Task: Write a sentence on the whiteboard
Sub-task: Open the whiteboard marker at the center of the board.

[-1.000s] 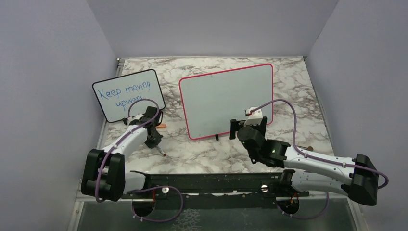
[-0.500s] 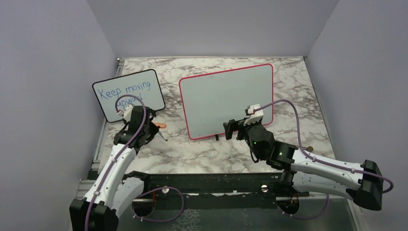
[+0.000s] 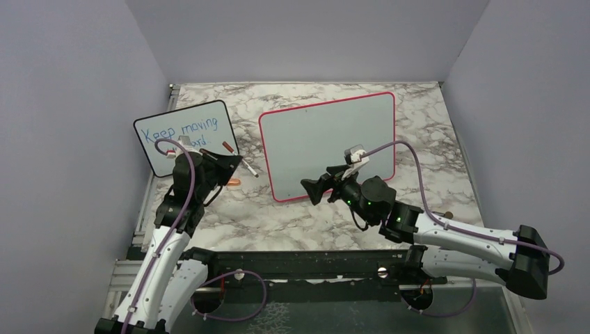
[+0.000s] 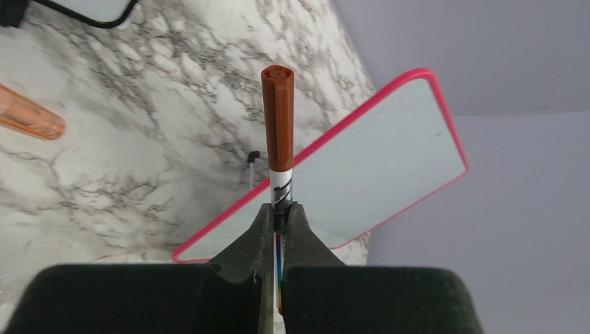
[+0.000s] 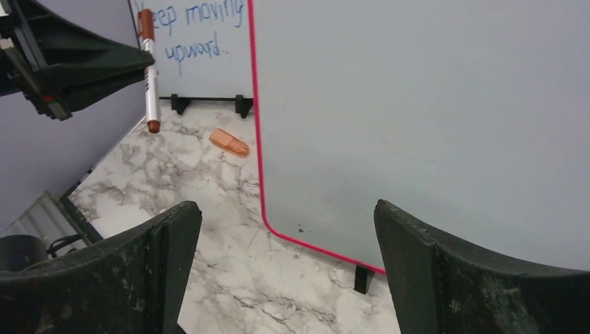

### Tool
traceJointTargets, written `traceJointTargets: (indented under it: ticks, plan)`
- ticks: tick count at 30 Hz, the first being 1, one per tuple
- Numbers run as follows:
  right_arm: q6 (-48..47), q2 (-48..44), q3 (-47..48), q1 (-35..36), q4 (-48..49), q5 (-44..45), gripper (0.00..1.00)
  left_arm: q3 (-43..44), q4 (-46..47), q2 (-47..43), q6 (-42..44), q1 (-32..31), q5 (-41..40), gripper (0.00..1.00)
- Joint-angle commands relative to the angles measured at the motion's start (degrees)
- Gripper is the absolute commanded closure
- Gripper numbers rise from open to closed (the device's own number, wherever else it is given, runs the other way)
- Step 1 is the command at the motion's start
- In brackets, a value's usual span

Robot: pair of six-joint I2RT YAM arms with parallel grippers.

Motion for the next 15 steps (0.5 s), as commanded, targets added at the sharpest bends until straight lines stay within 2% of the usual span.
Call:
traceJointTargets:
  ticks: [1, 5, 9, 11, 15]
  plan:
    - [1.26, 3.41, 2.42, 0.48, 7.90, -6.70, 0.01, -1.64, 9.22, -0.76, -6.84, -2.63, 4.62, 1.00]
    - [1.34, 5.94, 1.99, 0.52, 14.33, -8.61, 0.01, -3.85, 15.09, -0.37, -10.84, -9.26, 1.80, 1.00]
    - [1.82, 8.57, 2.78, 0.45, 18.76, -9.08, 0.02, -5.10, 17.90, -1.15, -14.81, -16.34, -7.29, 1.00]
    - [2.19, 9.14, 2.60, 0.52, 21.41, -9.09, 0.03, -5.74, 18.92, -1.67, -16.96, -18.26, -10.91, 1.00]
    - [3.65, 10.42, 3.46, 0.52, 23.99, -7.10, 0.05, -5.78, 20.50, -0.36, -19.39, -20.02, -12.48, 1.00]
